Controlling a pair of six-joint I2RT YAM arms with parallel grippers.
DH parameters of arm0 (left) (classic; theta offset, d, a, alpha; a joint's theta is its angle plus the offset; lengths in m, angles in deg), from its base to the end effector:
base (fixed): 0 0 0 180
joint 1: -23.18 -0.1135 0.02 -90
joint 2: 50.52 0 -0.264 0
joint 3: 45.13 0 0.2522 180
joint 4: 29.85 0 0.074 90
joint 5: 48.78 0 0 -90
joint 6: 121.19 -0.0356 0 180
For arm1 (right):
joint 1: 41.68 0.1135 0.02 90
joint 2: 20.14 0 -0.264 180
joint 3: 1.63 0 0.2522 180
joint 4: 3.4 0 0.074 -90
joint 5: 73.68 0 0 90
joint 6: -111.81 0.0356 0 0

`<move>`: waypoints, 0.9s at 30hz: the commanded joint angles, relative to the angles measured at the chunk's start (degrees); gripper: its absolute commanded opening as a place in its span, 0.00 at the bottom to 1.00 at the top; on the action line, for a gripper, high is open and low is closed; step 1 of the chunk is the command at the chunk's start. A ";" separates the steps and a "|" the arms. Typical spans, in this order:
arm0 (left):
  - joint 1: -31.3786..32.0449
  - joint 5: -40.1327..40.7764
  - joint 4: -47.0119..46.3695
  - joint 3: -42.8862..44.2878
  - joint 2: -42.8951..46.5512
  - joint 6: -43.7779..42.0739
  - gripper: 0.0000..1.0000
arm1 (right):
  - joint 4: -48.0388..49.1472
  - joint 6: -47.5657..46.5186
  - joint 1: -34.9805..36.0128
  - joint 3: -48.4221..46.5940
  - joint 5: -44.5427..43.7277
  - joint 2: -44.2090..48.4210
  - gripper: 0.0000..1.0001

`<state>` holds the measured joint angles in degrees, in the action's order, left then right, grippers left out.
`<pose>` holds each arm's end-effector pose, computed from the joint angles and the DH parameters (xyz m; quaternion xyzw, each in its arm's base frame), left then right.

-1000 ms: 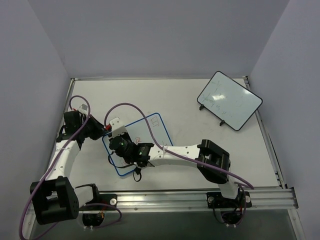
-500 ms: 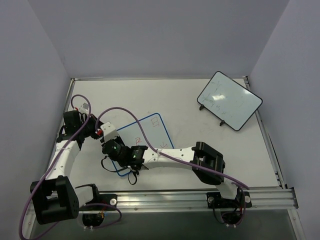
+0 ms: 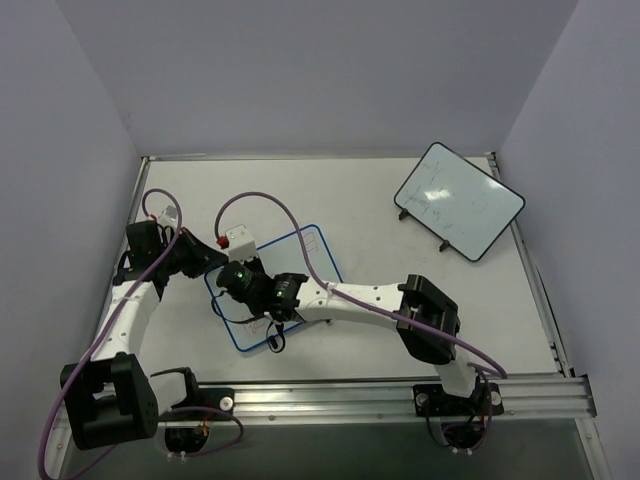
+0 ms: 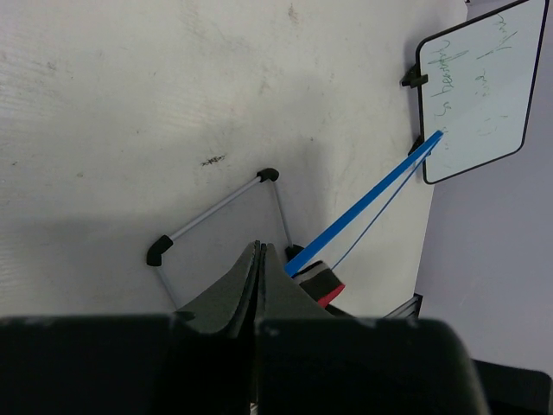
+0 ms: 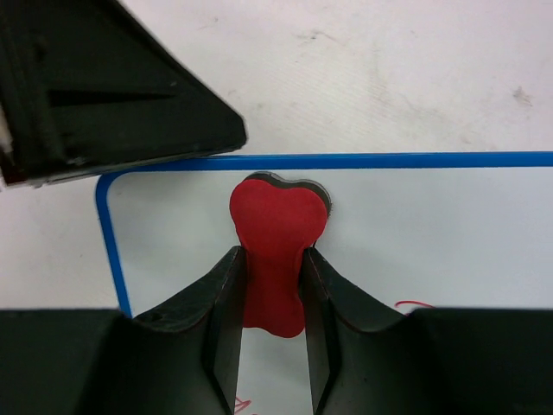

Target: Erase the whiteboard

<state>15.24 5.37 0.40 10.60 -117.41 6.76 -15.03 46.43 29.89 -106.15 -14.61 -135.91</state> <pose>0.2415 0.0126 0.2395 -0.2215 0.8480 -0.3723 0.3055 0.1686 0.4481 0.2614 -0.1847 0.7954 0.2481 0.5212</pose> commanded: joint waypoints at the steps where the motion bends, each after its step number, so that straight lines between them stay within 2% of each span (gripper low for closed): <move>1: 0.03 -1.76 -0.06 0.21 1.15 0.10 0.02 | -7.49 2.18 -2.75 1.20 -4.48 1.95 0.00; 12: 0.03 -1.67 0.56 1.00 1.33 0.19 0.02 | -6.79 0.25 0.41 -4.50 -0.97 -1.91 0.00; 18: 0.03 -1.67 0.74 1.18 1.50 0.28 0.02 | -5.12 0.34 1.91 -4.34 -1.14 -2.19 0.00; 21: 0.03 -1.50 1.00 1.44 1.59 0.19 0.02 | -3.90 1.21 1.56 -0.75 -3.25 0.26 0.00; 27: 0.03 -1.32 0.82 1.53 1.24 0.10 0.02 | 3.49 2.36 -1.34 13.31 -5.70 7.99 0.00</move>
<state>15.24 4.91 0.99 10.60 -116.95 7.18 -11.92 48.11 31.48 -98.63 -15.77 -132.52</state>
